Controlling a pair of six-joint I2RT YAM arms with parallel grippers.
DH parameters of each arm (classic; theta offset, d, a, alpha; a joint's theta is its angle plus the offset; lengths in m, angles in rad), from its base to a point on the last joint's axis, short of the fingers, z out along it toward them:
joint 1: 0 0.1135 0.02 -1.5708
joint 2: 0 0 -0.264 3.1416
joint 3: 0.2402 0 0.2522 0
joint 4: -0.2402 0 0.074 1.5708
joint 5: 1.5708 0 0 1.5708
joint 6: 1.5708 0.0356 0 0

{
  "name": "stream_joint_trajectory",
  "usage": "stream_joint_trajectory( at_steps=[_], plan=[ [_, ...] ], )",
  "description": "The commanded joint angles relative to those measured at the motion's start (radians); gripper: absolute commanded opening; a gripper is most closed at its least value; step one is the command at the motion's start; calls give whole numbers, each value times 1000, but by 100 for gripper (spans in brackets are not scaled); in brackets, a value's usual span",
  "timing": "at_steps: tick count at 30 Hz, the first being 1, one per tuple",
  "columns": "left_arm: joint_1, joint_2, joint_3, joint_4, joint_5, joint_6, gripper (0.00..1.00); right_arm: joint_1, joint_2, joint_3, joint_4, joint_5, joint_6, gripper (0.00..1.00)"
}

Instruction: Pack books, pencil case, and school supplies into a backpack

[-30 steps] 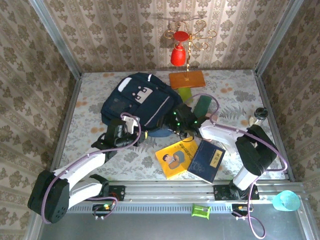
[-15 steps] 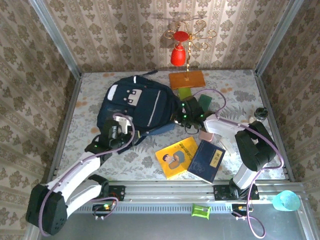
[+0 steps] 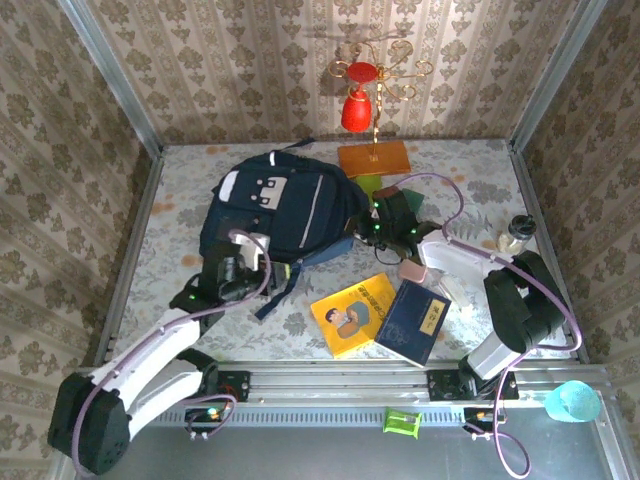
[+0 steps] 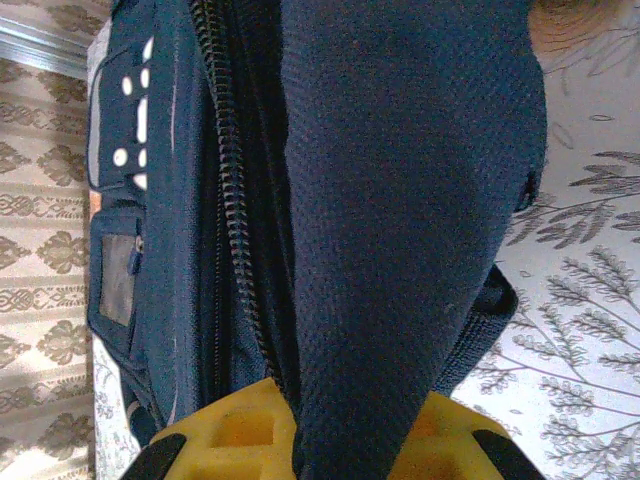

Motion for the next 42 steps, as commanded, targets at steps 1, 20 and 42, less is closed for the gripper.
stream_joint_trajectory(
  at_steps=[1,20,42],
  plan=[
    [-50,58,-16,101,-24,-27,43,13,-31,16,132,51,33,0],
    [-74,256,43,138,-197,-44,53,110,-81,15,163,147,68,0],
    [79,120,33,-13,-90,-20,0,95,-124,-29,75,292,-42,0]
  ],
)
